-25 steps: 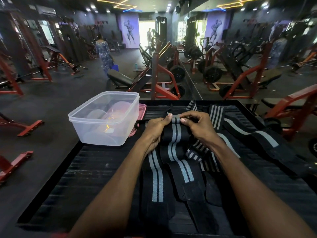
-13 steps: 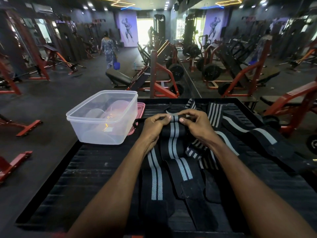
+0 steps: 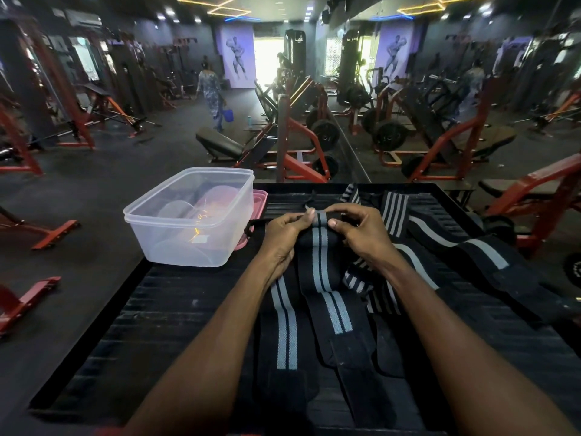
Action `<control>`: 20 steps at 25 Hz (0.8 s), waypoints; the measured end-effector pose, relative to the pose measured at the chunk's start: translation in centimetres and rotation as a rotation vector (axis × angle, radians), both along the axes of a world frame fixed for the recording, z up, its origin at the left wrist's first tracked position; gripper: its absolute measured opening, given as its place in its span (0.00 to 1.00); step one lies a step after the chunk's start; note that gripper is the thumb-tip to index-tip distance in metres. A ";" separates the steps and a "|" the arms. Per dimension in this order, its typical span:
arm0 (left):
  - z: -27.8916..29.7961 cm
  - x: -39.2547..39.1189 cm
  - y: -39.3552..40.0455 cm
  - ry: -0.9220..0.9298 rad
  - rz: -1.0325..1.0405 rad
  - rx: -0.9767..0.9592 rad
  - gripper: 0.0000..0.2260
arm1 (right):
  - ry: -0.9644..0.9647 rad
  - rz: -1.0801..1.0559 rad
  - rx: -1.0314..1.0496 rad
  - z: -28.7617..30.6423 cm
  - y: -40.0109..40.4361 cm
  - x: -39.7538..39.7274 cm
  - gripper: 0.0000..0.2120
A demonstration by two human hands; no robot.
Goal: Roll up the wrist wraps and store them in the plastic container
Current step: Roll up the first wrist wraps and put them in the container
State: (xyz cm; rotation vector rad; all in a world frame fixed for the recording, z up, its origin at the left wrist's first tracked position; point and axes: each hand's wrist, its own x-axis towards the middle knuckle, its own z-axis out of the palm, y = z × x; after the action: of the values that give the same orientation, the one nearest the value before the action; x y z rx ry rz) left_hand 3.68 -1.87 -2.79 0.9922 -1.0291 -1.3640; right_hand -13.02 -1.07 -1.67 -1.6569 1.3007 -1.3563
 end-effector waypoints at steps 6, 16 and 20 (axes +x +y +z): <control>0.4 0.7 0.4 -0.159 0.042 -0.034 0.04 | -0.114 0.086 0.116 0.3 0.6 0.5 0.08; 0.5 0.3 0.4 -0.122 0.013 -0.007 0.05 | -0.023 0.057 -0.065 0.6 0.4 0.3 0.13; 0.6 0.5 0.8 -0.174 0.060 -0.114 0.04 | -0.037 0.089 0.024 0.7 0.7 0.5 0.09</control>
State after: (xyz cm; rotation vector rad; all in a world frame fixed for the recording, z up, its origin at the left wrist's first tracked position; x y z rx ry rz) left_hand 4.22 -1.10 -2.16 1.0616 -1.1836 -1.1725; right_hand -12.48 -0.36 -1.00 -1.6459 1.2026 -1.3078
